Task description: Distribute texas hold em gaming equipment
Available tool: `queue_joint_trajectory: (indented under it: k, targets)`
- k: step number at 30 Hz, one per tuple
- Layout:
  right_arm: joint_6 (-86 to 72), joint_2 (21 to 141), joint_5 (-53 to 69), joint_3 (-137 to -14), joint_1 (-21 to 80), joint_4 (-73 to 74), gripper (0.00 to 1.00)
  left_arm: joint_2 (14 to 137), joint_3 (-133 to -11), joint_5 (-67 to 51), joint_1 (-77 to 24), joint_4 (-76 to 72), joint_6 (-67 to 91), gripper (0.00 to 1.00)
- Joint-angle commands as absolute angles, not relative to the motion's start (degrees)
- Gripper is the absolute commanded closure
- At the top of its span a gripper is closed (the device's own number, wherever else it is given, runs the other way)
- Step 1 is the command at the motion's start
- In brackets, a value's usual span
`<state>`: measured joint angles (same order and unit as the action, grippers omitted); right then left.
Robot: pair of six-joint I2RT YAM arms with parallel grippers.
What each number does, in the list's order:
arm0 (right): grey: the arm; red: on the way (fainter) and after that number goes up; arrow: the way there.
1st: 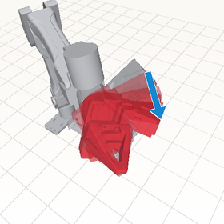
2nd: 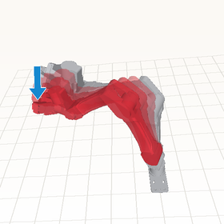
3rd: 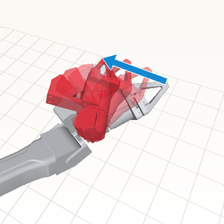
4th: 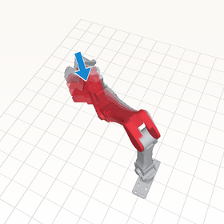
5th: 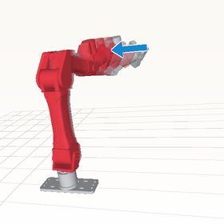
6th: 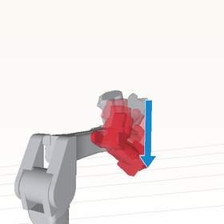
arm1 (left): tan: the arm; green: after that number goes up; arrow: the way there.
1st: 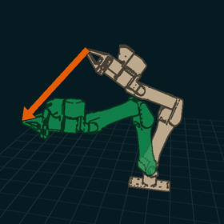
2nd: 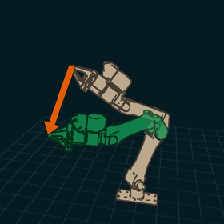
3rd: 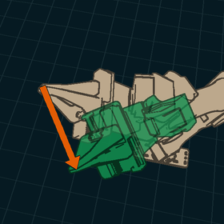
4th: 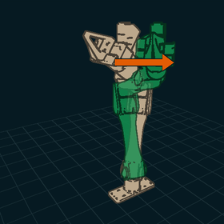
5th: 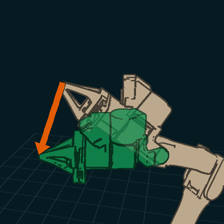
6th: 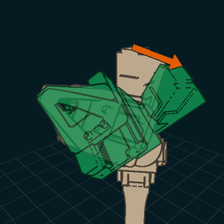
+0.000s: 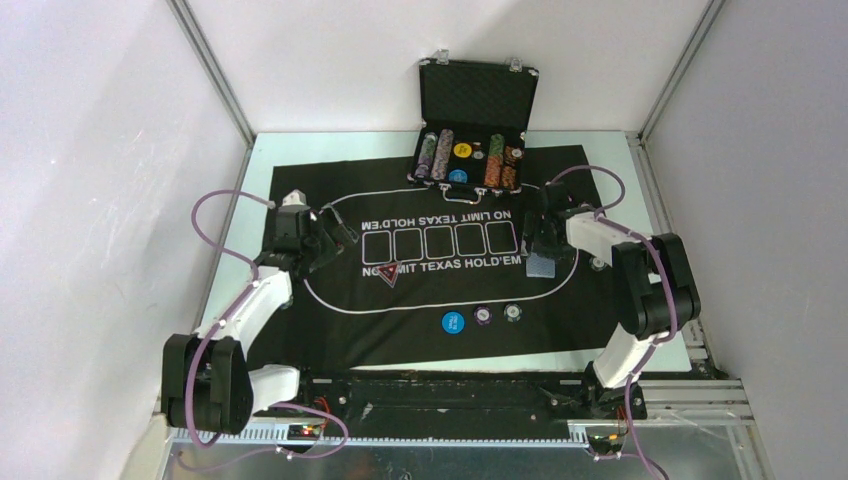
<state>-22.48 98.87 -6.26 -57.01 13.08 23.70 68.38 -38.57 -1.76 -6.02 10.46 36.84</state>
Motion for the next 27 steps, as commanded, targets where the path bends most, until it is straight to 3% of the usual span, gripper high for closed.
queue_joint_trajectory:
  k: [1, 24, 26, 27]
  targets:
    - [-22.83, 101.47, -6.57, -59.77, 12.74, 26.21, 0.30, 68.24, -40.60, -2.02, -5.71, 10.01, 35.07, 0.00]
    - [-16.82, 103.55, -8.21, -61.61, 15.94, 30.05, 0.39, 68.97, -41.04, -0.40, -5.71, 10.56, 34.98, 0.00]
    - [-15.70, 103.31, -8.53, -61.64, 16.48, 29.67, 0.51, 68.93, -41.12, -0.21, -5.74, 10.77, 35.05, 0.00]
    - [-15.02, 102.88, -7.85, -61.58, 16.84, 29.47, 0.62, 68.91, -41.13, -0.19, -5.72, 10.79, 35.06, 0.00]
